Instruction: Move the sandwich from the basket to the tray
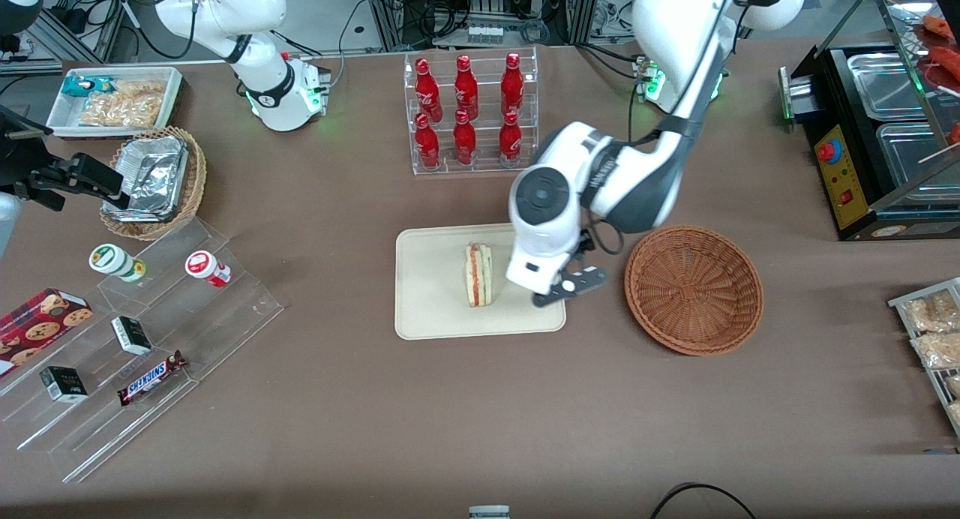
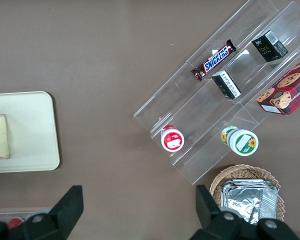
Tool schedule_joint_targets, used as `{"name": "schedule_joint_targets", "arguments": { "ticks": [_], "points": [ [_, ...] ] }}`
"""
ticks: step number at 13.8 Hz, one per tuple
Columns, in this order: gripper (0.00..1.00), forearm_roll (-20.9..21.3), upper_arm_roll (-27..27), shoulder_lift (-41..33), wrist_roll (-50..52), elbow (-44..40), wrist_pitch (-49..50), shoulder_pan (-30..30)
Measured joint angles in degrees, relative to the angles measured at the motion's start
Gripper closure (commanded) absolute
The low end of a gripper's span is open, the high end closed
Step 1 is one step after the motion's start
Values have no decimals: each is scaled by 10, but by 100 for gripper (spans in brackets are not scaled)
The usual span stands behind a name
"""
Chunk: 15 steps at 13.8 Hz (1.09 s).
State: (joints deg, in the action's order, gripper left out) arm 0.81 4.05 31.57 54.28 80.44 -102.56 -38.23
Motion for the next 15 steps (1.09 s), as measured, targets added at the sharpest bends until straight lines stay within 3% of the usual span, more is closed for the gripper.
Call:
{"name": "schedule_joint_targets", "arguments": {
  "ticks": [12,15],
  "points": [
    [0,-9,1,-157,-185,146,5,163],
    [0,-12,-24,-214,-264,169,61,224]
  ]
}}
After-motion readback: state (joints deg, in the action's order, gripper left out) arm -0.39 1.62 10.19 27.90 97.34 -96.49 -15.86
